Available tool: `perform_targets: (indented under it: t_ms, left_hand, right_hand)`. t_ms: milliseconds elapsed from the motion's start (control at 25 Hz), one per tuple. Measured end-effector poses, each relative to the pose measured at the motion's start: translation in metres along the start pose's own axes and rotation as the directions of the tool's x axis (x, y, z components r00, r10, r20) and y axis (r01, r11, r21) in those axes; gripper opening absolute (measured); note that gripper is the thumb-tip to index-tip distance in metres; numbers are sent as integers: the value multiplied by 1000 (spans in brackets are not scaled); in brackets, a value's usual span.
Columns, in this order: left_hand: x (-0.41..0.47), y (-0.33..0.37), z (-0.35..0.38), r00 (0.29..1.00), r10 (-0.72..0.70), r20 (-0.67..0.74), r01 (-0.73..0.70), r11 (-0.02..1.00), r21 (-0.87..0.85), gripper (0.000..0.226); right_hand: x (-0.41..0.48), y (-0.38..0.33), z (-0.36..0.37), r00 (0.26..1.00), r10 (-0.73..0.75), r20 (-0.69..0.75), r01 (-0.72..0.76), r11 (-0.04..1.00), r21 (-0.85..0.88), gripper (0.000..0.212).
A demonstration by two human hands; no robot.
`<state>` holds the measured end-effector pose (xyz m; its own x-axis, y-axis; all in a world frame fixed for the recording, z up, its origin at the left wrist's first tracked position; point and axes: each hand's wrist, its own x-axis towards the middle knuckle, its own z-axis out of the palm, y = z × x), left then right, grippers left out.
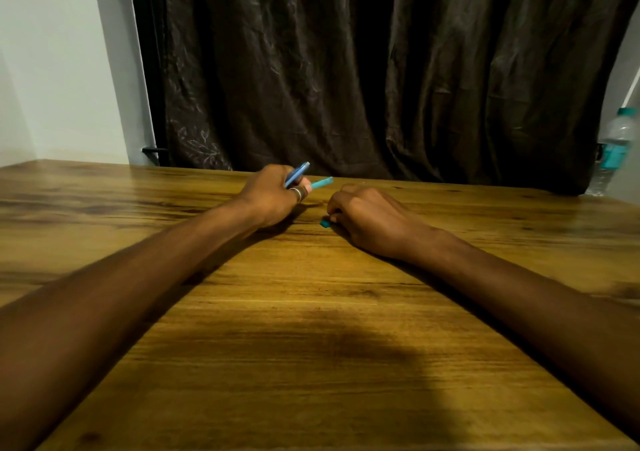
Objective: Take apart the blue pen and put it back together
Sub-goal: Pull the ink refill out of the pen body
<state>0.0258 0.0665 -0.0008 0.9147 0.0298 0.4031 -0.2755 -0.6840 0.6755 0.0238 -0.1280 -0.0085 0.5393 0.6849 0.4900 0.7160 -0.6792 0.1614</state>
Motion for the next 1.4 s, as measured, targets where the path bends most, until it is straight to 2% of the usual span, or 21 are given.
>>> perform_targets:
  t_ms: [120,240,360,480,600,720,800,960,1120,1400]
  left_hand:
    - [-2,2,-3,1000,24,13,-24,1000,-20,19]
    - [-5,6,-4,997,42,57,-39,998,-41,16]
    - [-10,12,-5,989,88,117,-81,994,-67,13]
    - [-15,18,-5,978,127,164,-112,989,-101,15]
    - [-17,21,-4,972,144,185,-124,985,-118,12]
    - [-17,21,0,979,135,155,-106,977,-183,12]
    - [-17,22,1,986,101,133,-68,971,-231,13]
    - [-16,25,-1,997,74,1,-69,943,-325,11]
    - [-16,26,-2,993,50,-105,-85,929,-359,9]
    - [-18,32,-4,984,66,-165,-123,925,-358,24]
  right_hand:
    - [0,6,-5,986,152,-73,-148,988,47,10]
    - [-1,10,-8,922,326,-208,-297,941,160,12]
    - [-4,9,-12,840,509,-189,-397,814,424,13]
    - [-3,8,-16,804,595,-15,-410,572,710,12]
    - [-4,3,-21,770,621,147,-377,257,890,15]
    - [-4,0,-25,711,651,266,-281,-83,956,17]
    - [-4,-1,-25,686,656,314,-250,-192,949,19]
    - [-4,-3,-19,681,634,365,-234,-285,930,18]
    - [-6,-8,-15,715,586,383,-247,-301,921,17]
    - [-8,-18,-11,747,522,412,-240,-366,899,19]
